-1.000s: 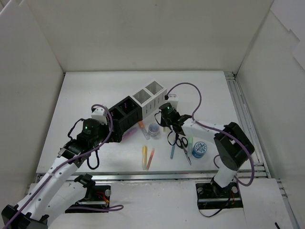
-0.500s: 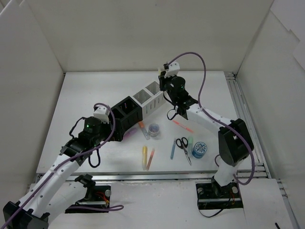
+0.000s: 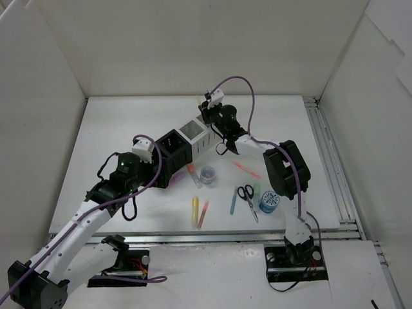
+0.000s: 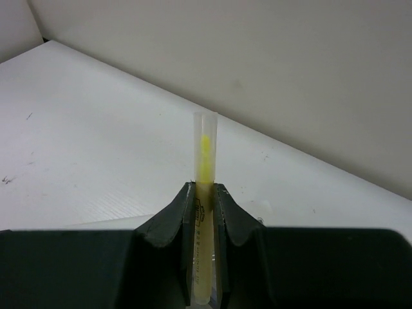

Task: Sort the stationery into containers
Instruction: Place the pen in the storage box.

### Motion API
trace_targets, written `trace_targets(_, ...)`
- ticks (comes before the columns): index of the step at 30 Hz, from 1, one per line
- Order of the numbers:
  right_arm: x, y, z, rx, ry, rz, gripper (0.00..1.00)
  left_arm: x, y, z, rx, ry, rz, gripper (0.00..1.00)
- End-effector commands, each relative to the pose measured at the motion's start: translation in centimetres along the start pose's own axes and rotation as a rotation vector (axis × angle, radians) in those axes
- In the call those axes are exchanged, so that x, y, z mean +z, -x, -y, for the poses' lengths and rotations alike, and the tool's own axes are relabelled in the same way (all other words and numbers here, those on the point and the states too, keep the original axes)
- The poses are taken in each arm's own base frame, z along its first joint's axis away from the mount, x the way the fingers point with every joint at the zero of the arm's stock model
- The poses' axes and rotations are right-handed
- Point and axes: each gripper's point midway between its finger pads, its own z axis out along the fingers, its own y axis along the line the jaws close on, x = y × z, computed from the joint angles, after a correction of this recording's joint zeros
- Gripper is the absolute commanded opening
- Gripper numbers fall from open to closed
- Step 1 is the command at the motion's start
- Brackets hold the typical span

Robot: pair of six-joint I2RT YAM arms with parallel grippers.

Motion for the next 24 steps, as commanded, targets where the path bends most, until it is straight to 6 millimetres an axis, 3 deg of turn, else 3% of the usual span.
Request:
trace_targets(1, -0.8, 7.6, 1.0, 0.021, -0.008, 0.251, 0.01, -0.5, 3.7, 1.1, 0.026, -0.033, 0.096, 1.00)
trace_targets(5, -2.5, 7.5, 0.9, 0.031, -0.005, 0.266, 0.14, -0.3, 3.7, 1.5, 0.034, -0.053, 0.091, 1.00)
trace_targets(6, -3.1, 8.5, 1.0, 0.035, -0.011, 0.281, 0.21, -0.3, 3.7, 1.6, 0.035, -0.058, 0.091, 0.99)
trace_targets(8, -3.8, 8.5, 0.8, 0.033, -0.011, 0.274, 0.28, -0.3, 3.8, 1.7, 0.034, -0.066, 0.092, 0.99)
trace_targets(10, -4.7, 10.0, 0.7, 0.028, -0.017, 0.297, 0.42, -0.3, 3.7, 1.8, 0.032, -0.072, 0.094, 1.00)
trace_targets(11, -5.2, 9.6, 0.5, 0.028, -0.019, 0.286, 0.46, -0.4, 3.6, 1.8, 0.032, -0.075, 0.095, 0.99)
trace_targets(13, -6.5, 11.6, 0.4, 0.025, -0.023, 0.315, 0.56, -0.4, 3.5, 1.9, 0.027, -0.079, 0.095, 0.99)
trace_targets(14, -7.2, 10.9, 0.1, 0.031, -0.035, 0.297, 0.59, -0.5, 3.6, 2.0, 0.025, -0.084, 0.098, 0.99)
trace_targets(15, -8.5, 12.8, -0.1, 0.030, -0.039, 0.329, 0.67, -0.6, 3.6, 2.0, 0.024, -0.087, 0.101, 0.99)
trace_targets(16, -9.3, 11.2, 0.0, 0.038, -0.063, 0.284, 0.71, -0.6, 3.5, 2.1, 0.023, -0.091, 0.098, 1.00)
trace_targets(17, -10.1, 11.3, -0.6, 0.045, -0.063, 0.275, 0.78, -0.6, 3.4, 2.1, 0.023, -0.093, 0.099, 0.99)
trace_targets(18, -11.6, 12.7, -0.7, 0.044, -0.068, 0.290, 0.98, -0.6, 3.5, 2.1, 0.020, -0.093, 0.101, 1.00)
trace_targets(19, -12.6, 10.4, -1.4, 0.053, -0.069, 0.209, 0.98, -0.5, 3.3, 2.1, 0.015, -0.092, 0.096, 0.99)
trace_targets(20, -14.4, 11.7, -1.5, 0.070, -0.115, 0.219, 0.98, -0.5, 3.3, 2.1, 0.012, -0.093, 0.097, 0.99)
trace_targets(21, -15.3, 11.1, -2.0, 0.090, -0.121, 0.180, 0.98, -0.5, 3.3, 2.1, 0.011, -0.093, 0.099, 1.00)
trace_targets(22, -16.5, 7.9, -1.9, 0.125, -0.156, 0.053, 0.98, -0.4, 3.3, 2.1, 0.004, -0.093, 0.095, 0.99)
trace_targets(24, -18.9, 7.1, -2.1, 0.229, -0.208, -0.024, 0.98, -0.5, 3.3, 2.7, 0.005, -0.116, 0.103, 0.99)
